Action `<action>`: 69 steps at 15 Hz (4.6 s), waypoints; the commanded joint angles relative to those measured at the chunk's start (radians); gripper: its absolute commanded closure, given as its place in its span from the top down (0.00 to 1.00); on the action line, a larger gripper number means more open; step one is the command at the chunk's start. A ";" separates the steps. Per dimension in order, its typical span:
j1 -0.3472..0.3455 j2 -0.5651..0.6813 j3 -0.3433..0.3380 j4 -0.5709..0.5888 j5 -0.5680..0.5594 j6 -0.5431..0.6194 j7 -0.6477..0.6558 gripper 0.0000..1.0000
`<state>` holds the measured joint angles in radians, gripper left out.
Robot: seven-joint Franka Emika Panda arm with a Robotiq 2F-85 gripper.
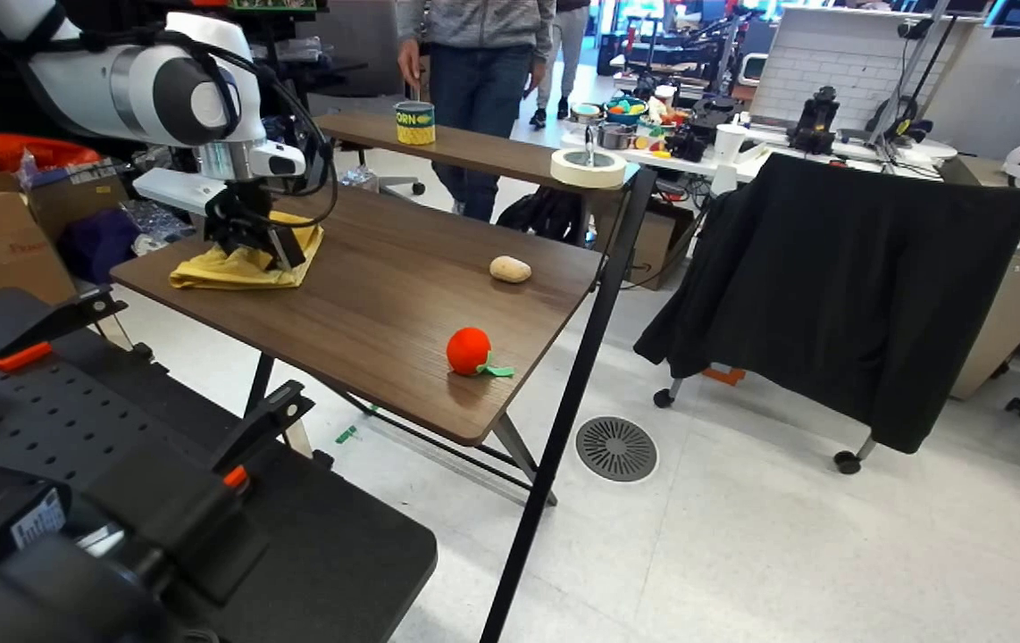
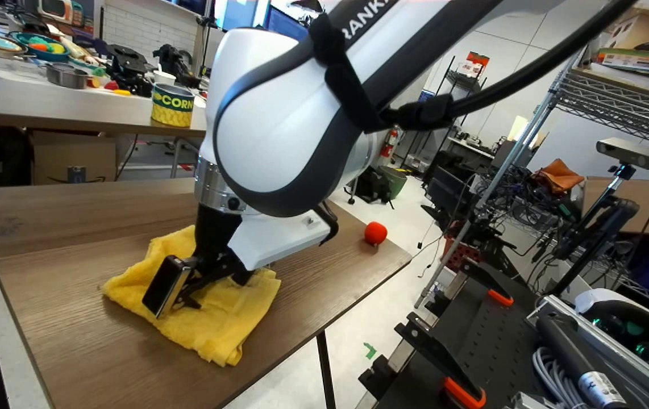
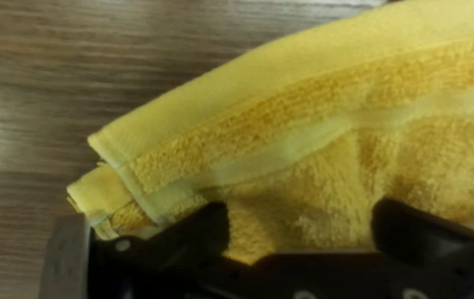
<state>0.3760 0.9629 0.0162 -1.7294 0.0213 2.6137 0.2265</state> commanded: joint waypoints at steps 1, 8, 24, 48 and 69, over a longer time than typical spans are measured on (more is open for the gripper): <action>-0.005 0.116 -0.044 0.122 -0.023 0.062 0.053 1.00; -0.064 0.174 -0.152 0.250 0.006 0.092 0.181 1.00; 0.098 0.262 -0.202 0.441 -0.043 0.068 0.295 1.00; 0.023 0.231 -0.196 0.374 -0.051 0.029 0.242 1.00; 0.022 0.040 -0.047 -0.017 -0.152 0.183 -0.060 1.00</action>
<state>0.3972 1.0138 -0.0649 -1.6662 -0.1034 2.7604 0.2102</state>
